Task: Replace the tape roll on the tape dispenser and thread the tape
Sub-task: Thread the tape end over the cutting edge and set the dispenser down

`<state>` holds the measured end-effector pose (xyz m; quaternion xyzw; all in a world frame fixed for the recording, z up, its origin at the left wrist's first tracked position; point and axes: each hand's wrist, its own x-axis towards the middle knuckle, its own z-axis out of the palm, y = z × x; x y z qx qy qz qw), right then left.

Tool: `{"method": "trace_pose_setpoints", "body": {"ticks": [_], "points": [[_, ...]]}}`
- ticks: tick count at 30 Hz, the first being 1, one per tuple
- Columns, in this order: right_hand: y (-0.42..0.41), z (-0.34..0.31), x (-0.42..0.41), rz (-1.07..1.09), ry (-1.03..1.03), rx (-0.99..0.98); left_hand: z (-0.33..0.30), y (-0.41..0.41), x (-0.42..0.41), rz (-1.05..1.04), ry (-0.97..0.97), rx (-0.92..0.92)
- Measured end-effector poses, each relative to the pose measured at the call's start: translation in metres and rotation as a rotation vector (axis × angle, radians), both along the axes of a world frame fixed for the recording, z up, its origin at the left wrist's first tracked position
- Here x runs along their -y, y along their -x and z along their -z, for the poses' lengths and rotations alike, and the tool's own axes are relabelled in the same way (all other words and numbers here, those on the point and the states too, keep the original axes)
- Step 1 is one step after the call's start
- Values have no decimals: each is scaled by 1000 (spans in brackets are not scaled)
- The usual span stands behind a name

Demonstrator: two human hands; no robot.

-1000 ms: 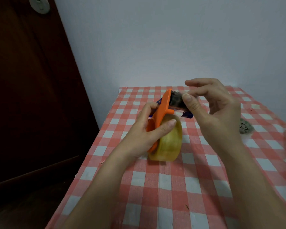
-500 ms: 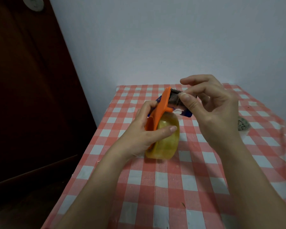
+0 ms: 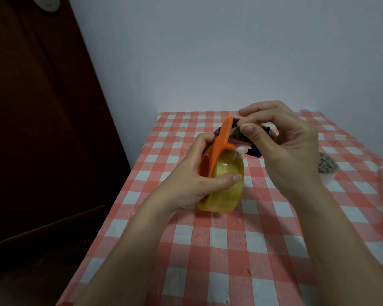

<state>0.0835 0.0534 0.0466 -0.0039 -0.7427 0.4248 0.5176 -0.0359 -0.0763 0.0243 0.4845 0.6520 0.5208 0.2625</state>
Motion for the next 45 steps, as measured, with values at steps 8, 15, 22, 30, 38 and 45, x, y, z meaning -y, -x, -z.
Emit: {"method": "trace_pose_setpoints", "body": {"ticks": [8,15,22,30,38,45], "points": [[3,0,3,29,-26,-47,-1,2,0,8,9,5],[2,-1,2,28,-14,-56,0,4,0,16,17,52],[3,0,3,64,0,-70,-1,3,1,21,37,40],[6,1,9,88,-57,-88,-2,-12,-9,-140,-62,69],[7,1,10,166,-136,-79,0,-12,-12,-148,-99,24],[4,2,11,132,-46,-95,0,-14,-12,-198,-86,18]]}}
